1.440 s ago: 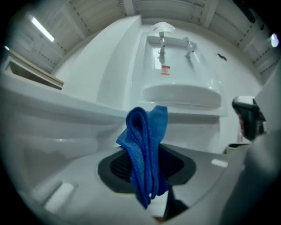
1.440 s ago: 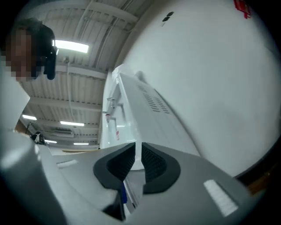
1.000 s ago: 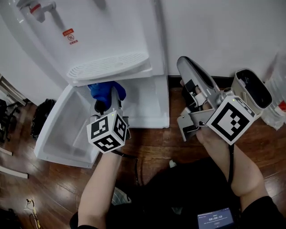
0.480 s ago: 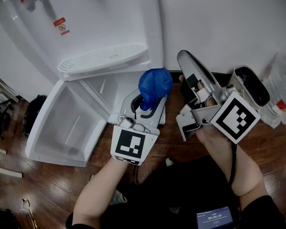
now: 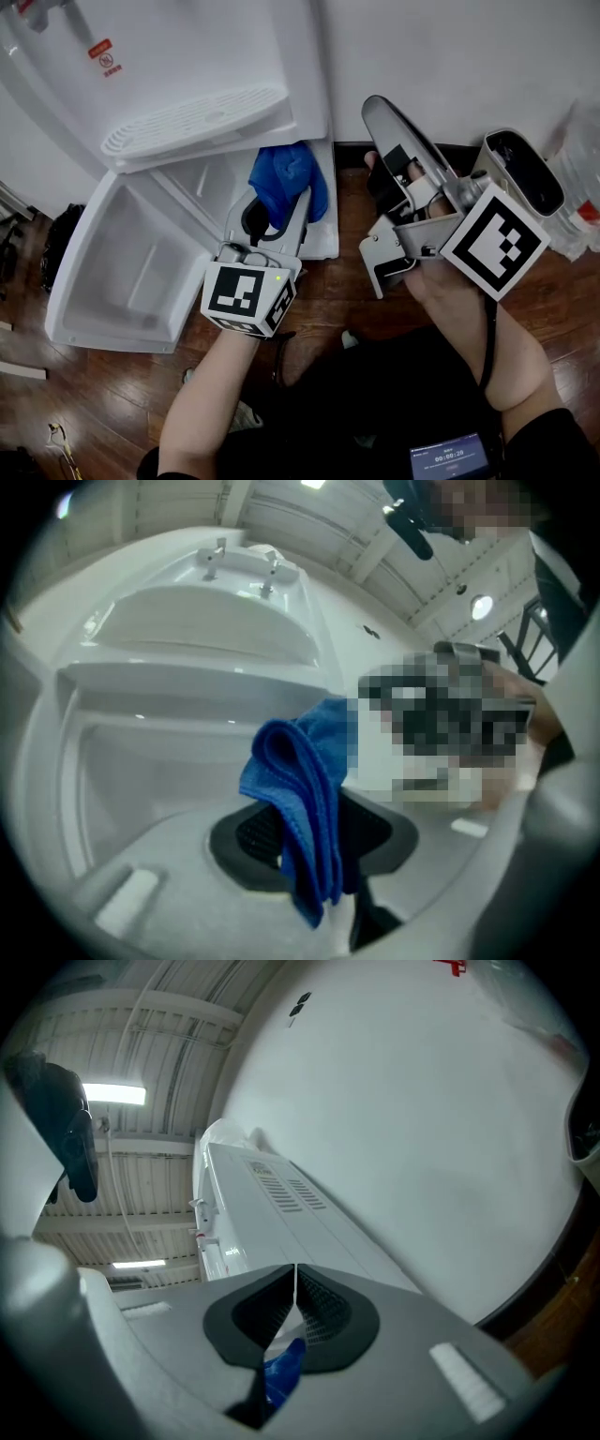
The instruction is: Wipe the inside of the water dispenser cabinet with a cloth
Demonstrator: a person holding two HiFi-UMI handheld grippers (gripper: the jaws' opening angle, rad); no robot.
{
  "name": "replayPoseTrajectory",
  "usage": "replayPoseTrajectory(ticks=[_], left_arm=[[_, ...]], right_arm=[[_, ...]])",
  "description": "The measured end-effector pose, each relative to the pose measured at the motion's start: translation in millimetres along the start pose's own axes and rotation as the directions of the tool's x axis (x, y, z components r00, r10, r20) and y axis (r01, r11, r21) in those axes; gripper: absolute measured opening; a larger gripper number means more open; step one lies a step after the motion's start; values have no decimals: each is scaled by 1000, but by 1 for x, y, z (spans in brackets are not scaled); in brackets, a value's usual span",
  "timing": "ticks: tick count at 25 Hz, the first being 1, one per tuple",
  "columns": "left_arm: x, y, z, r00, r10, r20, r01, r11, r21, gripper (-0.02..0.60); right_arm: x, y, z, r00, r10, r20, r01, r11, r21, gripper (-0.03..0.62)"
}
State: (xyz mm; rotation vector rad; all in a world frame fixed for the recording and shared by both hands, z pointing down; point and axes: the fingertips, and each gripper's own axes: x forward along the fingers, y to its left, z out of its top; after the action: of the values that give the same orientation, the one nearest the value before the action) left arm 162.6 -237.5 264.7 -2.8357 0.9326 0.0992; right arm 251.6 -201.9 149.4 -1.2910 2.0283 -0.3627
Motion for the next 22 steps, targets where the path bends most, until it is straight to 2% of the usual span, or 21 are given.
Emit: replayPoseTrajectory(ticks=[3, 5, 7, 8, 9, 11, 12, 13, 17, 19, 20, 21, 22], left_arm=[[8, 6, -2, 997, -81, -5, 81, 997, -11, 143], [4, 21, -7, 997, -77, -10, 77, 997, -32, 143], [-3, 44, -18, 999, 1, -48, -2, 1000, -18, 139], [-7, 61, -25, 993, 85, -82, -85, 996, 8, 138], [-9, 82, -32, 972, 201, -122, -197, 979, 48, 138], [-10, 122, -45, 885, 431, -176, -415, 902, 123, 138], [-5, 135, -48, 852, 491, -183, -474, 871, 133, 138], [3, 144, -51, 835, 520, -180, -503, 854, 133, 138], [35, 184, -54, 780, 613, -125, -592, 788, 172, 140], [45, 198, -60, 752, 643, -143, -631, 766, 122, 141], [48, 201, -66, 748, 644, -163, -638, 764, 91, 140], [52, 201, -72, 753, 633, -178, -632, 772, 70, 140], [58, 196, -75, 770, 613, -180, -613, 788, 63, 140]], right_arm=[[1, 0, -3, 1000, 5, -9, -5, 1000, 13, 12], [1, -3, -7, 1000, -1, -19, 2, 1000, 29, 12], [0, -7, -9, 999, -14, -29, 15, 999, 43, 9], [-1, -9, -8, 999, -18, -32, 20, 999, 47, 9], [-1, -10, -7, 999, -20, -35, 22, 999, 50, 8], [1, -9, -6, 999, -14, -40, 16, 999, 49, 8], [2, -7, -7, 999, -8, -45, 11, 999, 46, 8], [3, -5, -10, 999, -4, -52, 6, 999, 42, 8], [3, -7, -16, 997, -18, -69, 21, 999, 44, 8], [3, -9, -15, 998, -27, -60, 30, 998, 49, 8], [3, -9, -14, 998, -26, -56, 29, 998, 50, 8], [3, -8, -14, 998, -21, -53, 23, 998, 52, 8], [4, -7, -14, 999, -13, -53, 16, 998, 58, 8]])
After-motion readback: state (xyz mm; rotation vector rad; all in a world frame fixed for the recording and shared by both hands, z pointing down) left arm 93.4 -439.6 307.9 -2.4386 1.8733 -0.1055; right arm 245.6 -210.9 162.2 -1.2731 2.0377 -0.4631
